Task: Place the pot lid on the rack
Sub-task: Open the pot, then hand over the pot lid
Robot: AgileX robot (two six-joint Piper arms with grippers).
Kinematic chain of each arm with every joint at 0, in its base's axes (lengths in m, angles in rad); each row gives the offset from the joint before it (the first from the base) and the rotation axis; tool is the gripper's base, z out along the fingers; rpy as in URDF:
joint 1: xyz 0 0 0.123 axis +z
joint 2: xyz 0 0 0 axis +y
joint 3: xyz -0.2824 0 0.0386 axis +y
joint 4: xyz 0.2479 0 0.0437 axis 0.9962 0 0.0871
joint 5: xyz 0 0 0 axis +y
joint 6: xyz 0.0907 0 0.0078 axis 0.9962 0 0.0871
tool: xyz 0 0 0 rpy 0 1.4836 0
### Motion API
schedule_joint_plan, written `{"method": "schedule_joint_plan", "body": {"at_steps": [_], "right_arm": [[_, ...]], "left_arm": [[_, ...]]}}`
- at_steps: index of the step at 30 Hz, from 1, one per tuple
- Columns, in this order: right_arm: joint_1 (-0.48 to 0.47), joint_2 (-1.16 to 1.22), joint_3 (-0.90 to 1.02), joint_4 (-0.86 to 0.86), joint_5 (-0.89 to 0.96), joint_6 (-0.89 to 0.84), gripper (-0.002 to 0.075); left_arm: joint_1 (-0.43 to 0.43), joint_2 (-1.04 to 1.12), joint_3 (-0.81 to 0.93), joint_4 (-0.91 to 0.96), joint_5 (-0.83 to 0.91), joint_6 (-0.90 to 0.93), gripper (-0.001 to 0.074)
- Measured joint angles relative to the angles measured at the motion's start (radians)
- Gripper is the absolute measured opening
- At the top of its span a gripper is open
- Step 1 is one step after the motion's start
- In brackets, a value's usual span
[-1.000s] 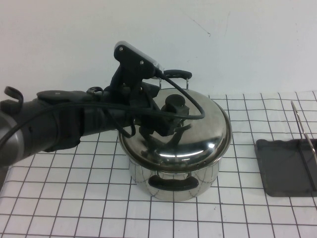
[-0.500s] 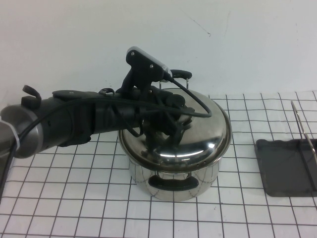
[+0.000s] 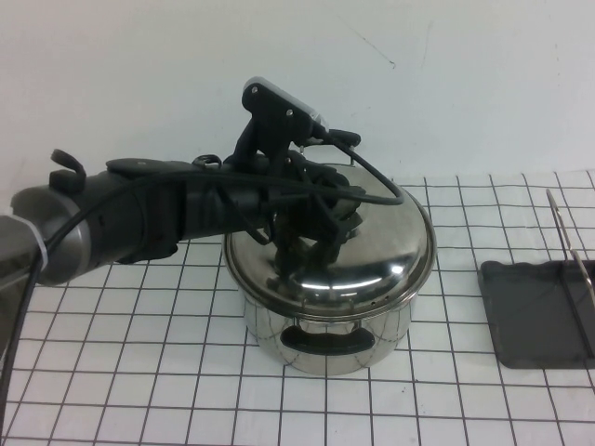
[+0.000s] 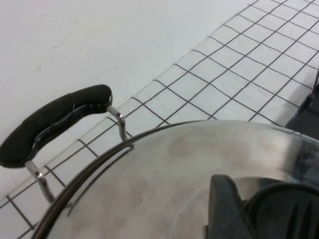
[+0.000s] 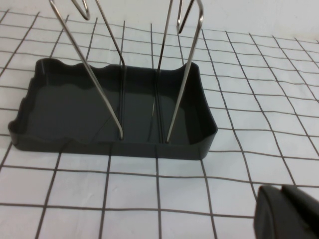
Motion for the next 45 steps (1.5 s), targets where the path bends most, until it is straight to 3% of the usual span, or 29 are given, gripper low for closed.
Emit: {"method": "schedule_joint_plan", "body": {"at_steps": [19, 22, 27, 31, 40, 42, 45], "right_arm": [[0.0, 0.0, 0.0, -0.005, -0.008, 0.014, -0.0003], [0.0, 0.0, 0.002, 0.132, -0.032, 0.093, -0.0003], [0.0, 0.0, 0.002, 0.639, -0.076, 0.279, -0.0003], [0.0, 0.0, 0.002, 0.798, -0.119, 0.299, -0.0003], [0.0, 0.0, 0.002, 0.931, -0.108, 0.168, -0.0003], [0.002, 0.0, -0.014, 1.048, -0.025, 0.048, -0.0003], [0.01, 0.0, -0.092, 1.287, 0.043, -0.297, -0.0003]], "left_arm": [[0.0, -0.174, -0.008, 0.007, 0.103, -0.038, 0.0321], [0.0, -0.206, -0.008, 0.012, 0.169, -0.078, 0.0321], [-0.002, -0.219, -0.008, 0.023, 0.296, -0.196, 0.0321], [-0.002, -0.221, -0.008, 0.029, 0.326, -0.315, 0.0321], [-0.002, -0.221, -0.008, 0.029, 0.364, -0.446, 0.0321], [-0.002, -0.221, -0.008, 0.032, 0.39, -0.452, 0.0321], [-0.002, -0.221, -0.008, 0.034, 0.412, -0.459, 0.0321]]}}
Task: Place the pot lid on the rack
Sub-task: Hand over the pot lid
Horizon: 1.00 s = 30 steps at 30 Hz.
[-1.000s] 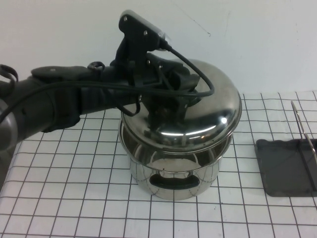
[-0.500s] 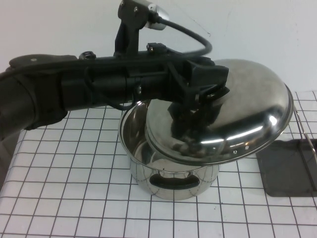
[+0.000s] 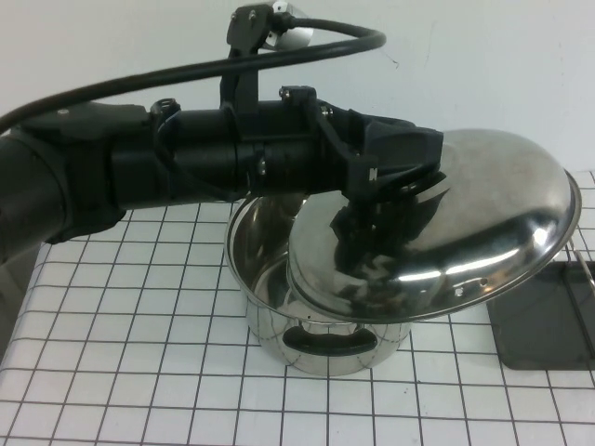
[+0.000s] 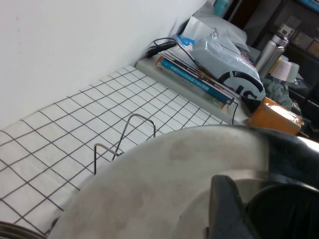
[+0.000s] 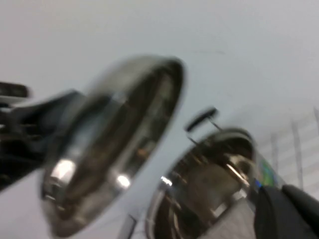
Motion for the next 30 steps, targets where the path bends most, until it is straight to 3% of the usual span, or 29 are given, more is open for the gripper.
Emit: {"method": "schedule_joint_plan", "body": {"at_steps": [5, 10, 20, 30], "right_arm": [[0.002, 0.146, -0.151, 0.371, 0.045, -0.478, 0.0004], [0.002, 0.392, -0.229, 0.527, 0.189, -0.688, 0.0108], [0.002, 0.772, -0.38, 0.537, 0.417, -0.689, 0.0452], [0.002, 0.891, -0.451, 0.537, 0.44, -0.589, 0.0489]], "left_arm": [[0.0, 0.0, 0.0, 0.002, 0.001, -0.006, 0.0321], [0.0, 0.0, 0.0, 0.005, -0.011, -0.008, 0.0321], [0.0, 0.0, 0.0, 0.006, -0.078, -0.016, 0.0321], [0.0, 0.0, 0.0, 0.006, -0.095, -0.052, 0.0321]]}}
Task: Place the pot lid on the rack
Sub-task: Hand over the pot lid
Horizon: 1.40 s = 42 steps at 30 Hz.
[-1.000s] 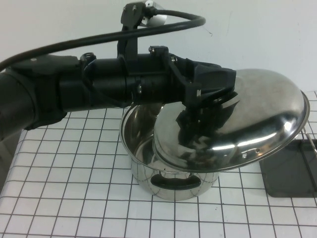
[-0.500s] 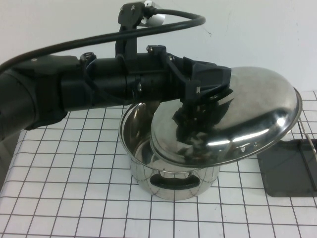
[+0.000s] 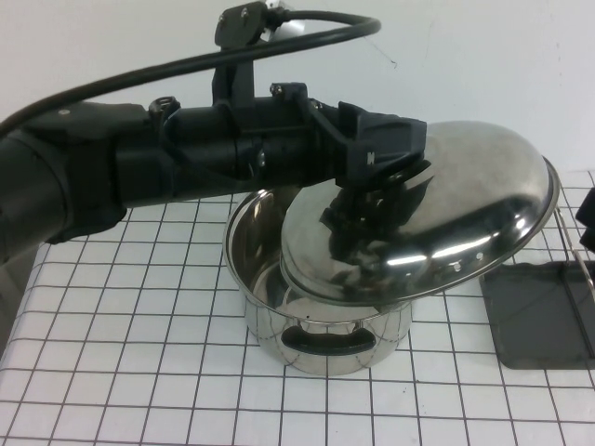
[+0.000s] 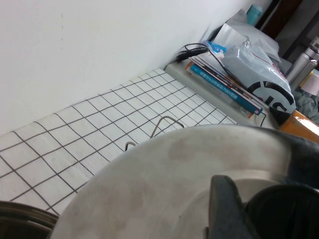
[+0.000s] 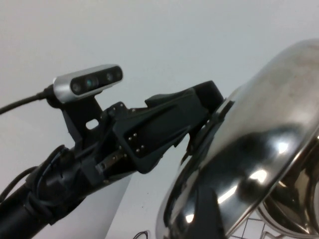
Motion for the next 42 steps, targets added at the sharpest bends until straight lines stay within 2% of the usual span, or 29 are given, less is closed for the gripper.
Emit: {"method": "schedule_joint_plan", "body": {"at_steps": [10, 22, 42], "right_arm": [[0.0, 0.039, -0.05, 0.0, 0.0, 0.044, 0.0489], [0.0, 0.068, -0.063, 0.002, 0.006, 0.075, 0.0489], [0.0, 0.068, -0.063, 0.002, -0.02, 0.071, 0.0489]], "left_arm": [[-0.004, 0.0, 0.0, 0.0, -0.022, -0.03, 0.0321], [-0.083, 0.049, -0.031, -0.004, -0.108, -0.04, 0.032], [-0.085, 0.067, -0.06, -0.015, -0.219, -0.034, 0.032]]}}
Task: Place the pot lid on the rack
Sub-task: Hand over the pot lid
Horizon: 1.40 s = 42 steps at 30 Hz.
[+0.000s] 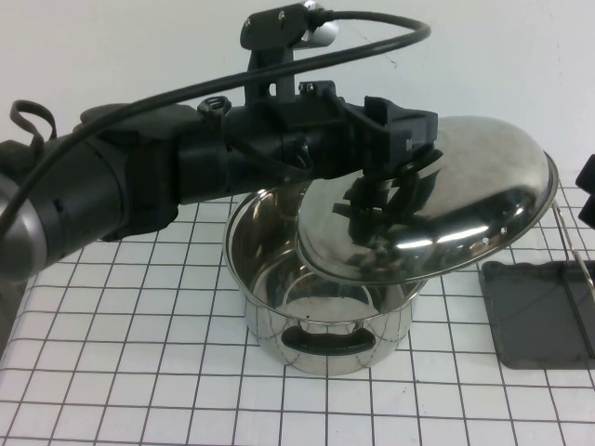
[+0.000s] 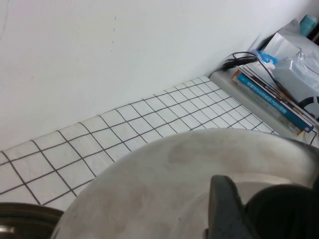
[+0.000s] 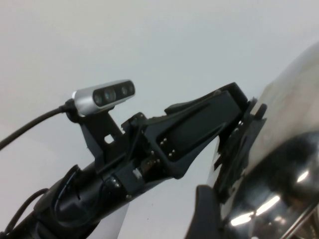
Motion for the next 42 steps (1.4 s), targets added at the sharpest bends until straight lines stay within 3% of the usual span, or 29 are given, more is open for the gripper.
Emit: {"method": "schedule_joint_plan", "body": {"at_steps": [18, 30, 38, 42], "right_arm": [[0.0, 0.037, 0.0, 0.002, -0.049, -0.002, 0.0489], [0.0, 0.039, 0.0, -0.006, -0.065, -0.002, 0.0419], [0.0, 0.039, 0.0, 0.008, -0.063, -0.042, 0.0202], [0.0, 0.039, 0.0, 0.01, -0.059, -0.07, 0.0186]], "left_arm": [[-0.002, 0.005, -0.051, 0.003, 0.14, -0.015, 0.032], [-0.103, 0.082, -0.059, -0.035, 0.112, -0.034, 0.0321], [-0.107, 0.09, -0.059, -0.048, 0.099, -0.035, 0.0323], [-0.107, 0.092, -0.059, -0.052, 0.097, -0.026, 0.0324]]}}
